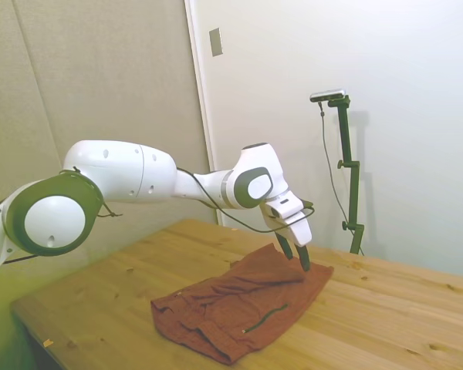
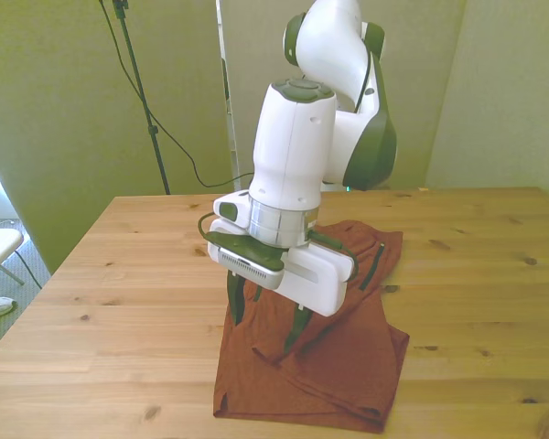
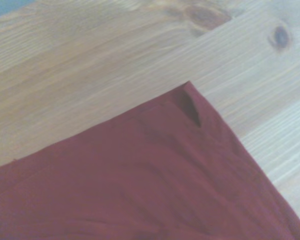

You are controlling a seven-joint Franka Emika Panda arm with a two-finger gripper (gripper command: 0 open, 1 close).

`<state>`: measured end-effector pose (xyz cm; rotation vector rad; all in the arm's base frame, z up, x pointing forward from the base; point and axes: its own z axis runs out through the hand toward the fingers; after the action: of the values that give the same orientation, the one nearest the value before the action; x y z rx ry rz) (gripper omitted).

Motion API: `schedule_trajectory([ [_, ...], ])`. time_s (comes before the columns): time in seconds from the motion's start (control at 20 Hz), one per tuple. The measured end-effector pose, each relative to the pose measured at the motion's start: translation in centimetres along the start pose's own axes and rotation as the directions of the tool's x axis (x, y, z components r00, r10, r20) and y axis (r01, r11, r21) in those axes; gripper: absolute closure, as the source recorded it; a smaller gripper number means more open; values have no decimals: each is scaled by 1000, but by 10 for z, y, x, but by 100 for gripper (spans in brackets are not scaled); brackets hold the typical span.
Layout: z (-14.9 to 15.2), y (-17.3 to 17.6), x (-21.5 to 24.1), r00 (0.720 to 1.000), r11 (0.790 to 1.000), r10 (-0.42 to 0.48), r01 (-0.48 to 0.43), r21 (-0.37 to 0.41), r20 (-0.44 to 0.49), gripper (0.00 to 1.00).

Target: Unfold the shorts

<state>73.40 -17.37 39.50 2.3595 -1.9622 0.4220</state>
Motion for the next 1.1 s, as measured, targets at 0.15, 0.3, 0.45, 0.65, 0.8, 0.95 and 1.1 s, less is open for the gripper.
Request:
schedule_trajectory([
  [0.15, 9, -3, -7, 1000, 1000, -7, 7, -4, 11, 0],
  [0.3, 14, -3, -9, 1000, 1000, -8, 8, -6, 14, 100],
  [0.45, 23, -2, -10, 1000, 1000, -7, 7, -8, 16, 100],
  [0.65, 29, -2, -14, 1000, 1000, -12, 12, -11, 23, 100],
  [0.8, 33, -1, -17, 1000, 1000, -14, 14, -8, 24, 100],
  [0.95, 35, 0, -17, 1000, 1000, -14, 14, -7, 24, 100],
  [1.1, 36, 1, -17, 1000, 1000, -14, 14, -2, 23, 100],
])
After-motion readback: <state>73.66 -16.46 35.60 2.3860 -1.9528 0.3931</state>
